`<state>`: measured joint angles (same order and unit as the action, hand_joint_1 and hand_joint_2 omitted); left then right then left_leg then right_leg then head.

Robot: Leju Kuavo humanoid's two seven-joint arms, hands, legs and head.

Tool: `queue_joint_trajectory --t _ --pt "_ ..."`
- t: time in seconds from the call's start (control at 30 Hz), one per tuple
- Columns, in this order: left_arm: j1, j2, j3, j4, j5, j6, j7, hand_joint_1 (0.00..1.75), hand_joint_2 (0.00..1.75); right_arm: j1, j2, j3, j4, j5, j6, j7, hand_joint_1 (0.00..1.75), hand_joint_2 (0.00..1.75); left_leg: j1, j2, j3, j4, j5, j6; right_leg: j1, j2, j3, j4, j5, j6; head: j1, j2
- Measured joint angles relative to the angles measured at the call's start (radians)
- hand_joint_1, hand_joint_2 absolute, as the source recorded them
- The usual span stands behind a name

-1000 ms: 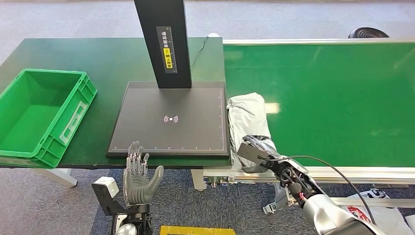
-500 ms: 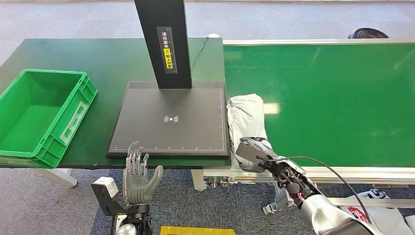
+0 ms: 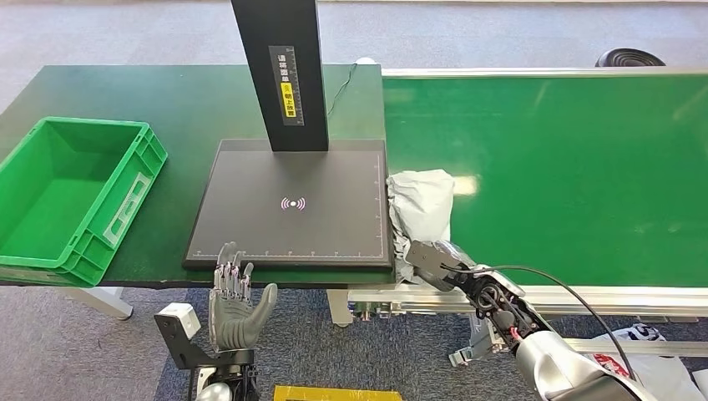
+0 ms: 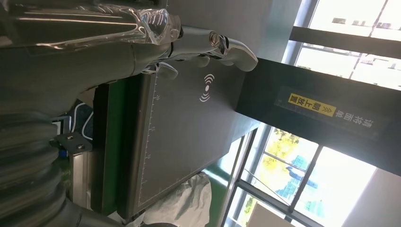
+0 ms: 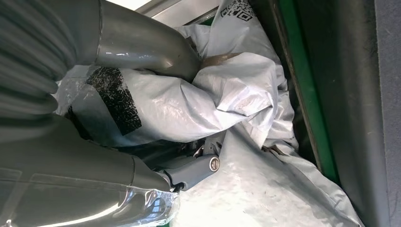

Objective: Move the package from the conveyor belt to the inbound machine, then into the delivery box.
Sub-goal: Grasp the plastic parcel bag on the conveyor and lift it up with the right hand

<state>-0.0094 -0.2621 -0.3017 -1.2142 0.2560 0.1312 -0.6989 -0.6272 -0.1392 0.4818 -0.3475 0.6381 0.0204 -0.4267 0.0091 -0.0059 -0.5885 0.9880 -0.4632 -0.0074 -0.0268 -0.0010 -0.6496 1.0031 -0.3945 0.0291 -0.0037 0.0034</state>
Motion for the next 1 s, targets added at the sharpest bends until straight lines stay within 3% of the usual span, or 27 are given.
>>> queue_joint_trajectory --t 0.4,0.7,1.0 --pt "0.009 0.002 0.0 -0.001 0.0 -0.002 0.0 0.0 1.75 0.0 0.001 -0.007 -0.001 -0.062 -0.037 -0.051 1.75 1.75 0.0 -0.001 -0.002 0.0 -0.001 0.001 0.0 -0.001 0.0 0.0 -0.001 0.001 0.0 0.0" --pt "0.01 0.001 0.0 -0.002 -0.004 0.019 0.0 0.0 1.75 -0.051 -0.002 -0.107 -0.064 -0.238 -0.105 -0.161 1.75 1.75 0.0 0.0 -0.005 0.0 0.0 0.001 0.0 -0.001 -0.004 0.0 0.0 0.0 0.0 0.0" --pt "0.009 0.0 0.0 -0.002 -0.003 0.021 0.0 0.0 1.75 -0.081 -0.009 -0.138 -0.103 -0.272 -0.103 -0.18 1.75 1.75 0.0 0.0 -0.005 0.0 0.0 0.001 0.0 0.0 -0.004 0.0 0.0 0.0 0.0 0.0"
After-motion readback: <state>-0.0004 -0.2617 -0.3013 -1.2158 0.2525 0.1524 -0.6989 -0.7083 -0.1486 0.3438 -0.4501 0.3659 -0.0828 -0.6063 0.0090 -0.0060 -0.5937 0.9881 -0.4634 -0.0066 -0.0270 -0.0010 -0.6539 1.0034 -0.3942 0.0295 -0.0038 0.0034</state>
